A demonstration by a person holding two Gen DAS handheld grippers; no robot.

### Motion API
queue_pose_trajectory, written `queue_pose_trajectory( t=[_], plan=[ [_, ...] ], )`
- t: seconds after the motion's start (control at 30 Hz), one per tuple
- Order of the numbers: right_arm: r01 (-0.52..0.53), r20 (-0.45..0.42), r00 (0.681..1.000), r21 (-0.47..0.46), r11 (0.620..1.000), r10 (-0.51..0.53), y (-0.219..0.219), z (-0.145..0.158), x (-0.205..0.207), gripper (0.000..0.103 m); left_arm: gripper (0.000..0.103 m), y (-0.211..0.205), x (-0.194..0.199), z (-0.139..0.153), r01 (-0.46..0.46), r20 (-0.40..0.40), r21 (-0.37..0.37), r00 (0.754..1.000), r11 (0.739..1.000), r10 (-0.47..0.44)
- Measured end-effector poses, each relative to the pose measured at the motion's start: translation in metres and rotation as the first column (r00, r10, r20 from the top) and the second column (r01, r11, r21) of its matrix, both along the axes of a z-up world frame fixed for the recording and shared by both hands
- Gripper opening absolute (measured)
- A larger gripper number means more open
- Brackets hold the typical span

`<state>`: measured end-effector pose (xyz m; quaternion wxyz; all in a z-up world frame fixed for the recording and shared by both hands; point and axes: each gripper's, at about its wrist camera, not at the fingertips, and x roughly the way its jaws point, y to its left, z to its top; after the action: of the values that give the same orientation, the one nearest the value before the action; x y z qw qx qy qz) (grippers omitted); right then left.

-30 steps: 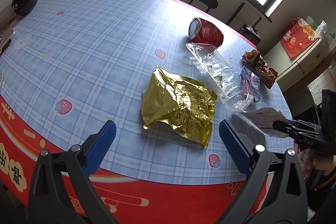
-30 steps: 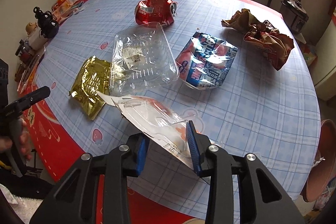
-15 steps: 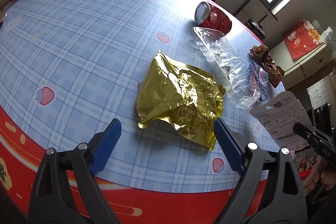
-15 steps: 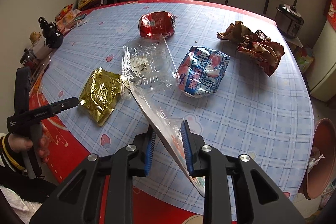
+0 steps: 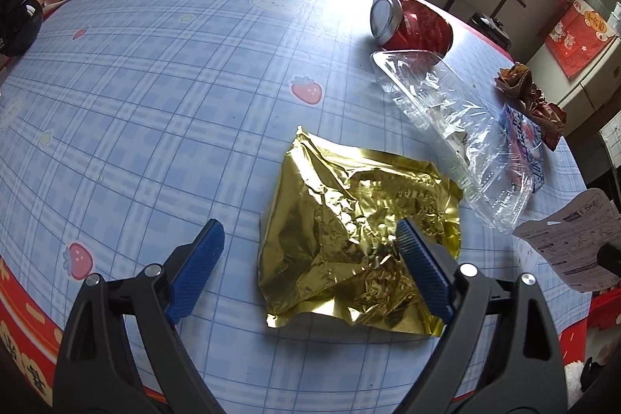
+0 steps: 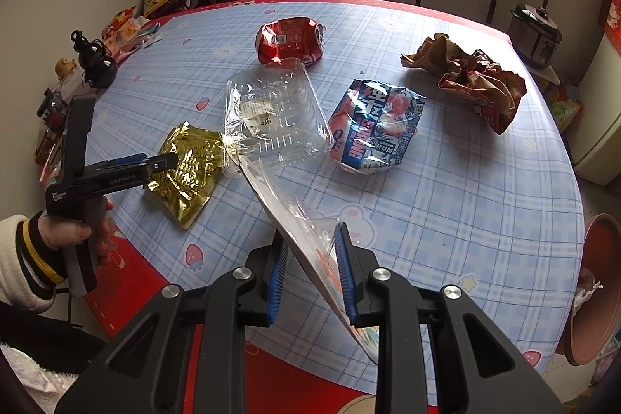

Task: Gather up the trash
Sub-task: 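Close the left tool on the gold foil bag, then carry the card and gold foil bag with both tools over the bucket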

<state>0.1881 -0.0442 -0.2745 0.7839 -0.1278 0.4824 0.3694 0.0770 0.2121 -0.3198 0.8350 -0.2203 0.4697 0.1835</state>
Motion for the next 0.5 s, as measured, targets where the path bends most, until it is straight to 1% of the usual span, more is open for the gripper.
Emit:
queue_pose_trajectory(
  t=[0.2, 0.3, 0.37, 0.4, 0.43, 0.5],
  plan=[
    [0.014, 0.0, 1.0, 0.009, 1.0, -0.014, -0.003, 0.003, 0.001, 0.025, 0.089, -0.004, 0.002, -0.002, 0.009, -0.009, 0.003, 1.0, 1.0, -0.009],
    [0.019, 0.004, 1.0, 0.017, 1.0, -0.019, -0.005, 0.006, 0.0, 0.025, 0.074, -0.005, 0.002, 0.003, 0.026, -0.003, -0.009, 1.0, 1.0, -0.026],
    [0.022, 0.008, 1.0, 0.022, 1.0, -0.022, -0.007, 0.009, 0.0, 0.025, 0.066, -0.007, 0.001, 0.009, 0.025, -0.003, 0.003, 1.0, 1.0, -0.025],
    [0.025, 0.01, 1.0, 0.025, 0.999, -0.025, -0.008, 0.01, 0.0, 0.025, 0.06, -0.006, 0.0, 0.012, 0.022, 0.001, 0.009, 1.0, 1.0, -0.022],
    [0.028, 0.012, 1.0, 0.027, 0.999, -0.028, -0.009, 0.011, 0.0, 0.025, 0.057, -0.004, -0.003, 0.015, 0.016, 0.013, 0.001, 1.0, 1.0, -0.016],
    [0.034, 0.015, 0.999, 0.034, 0.999, -0.034, -0.012, 0.013, -0.001, 0.025, 0.056, -0.001, -0.009, 0.021, 0.007, 0.024, -0.019, 1.0, 1.0, -0.007]
  ],
)
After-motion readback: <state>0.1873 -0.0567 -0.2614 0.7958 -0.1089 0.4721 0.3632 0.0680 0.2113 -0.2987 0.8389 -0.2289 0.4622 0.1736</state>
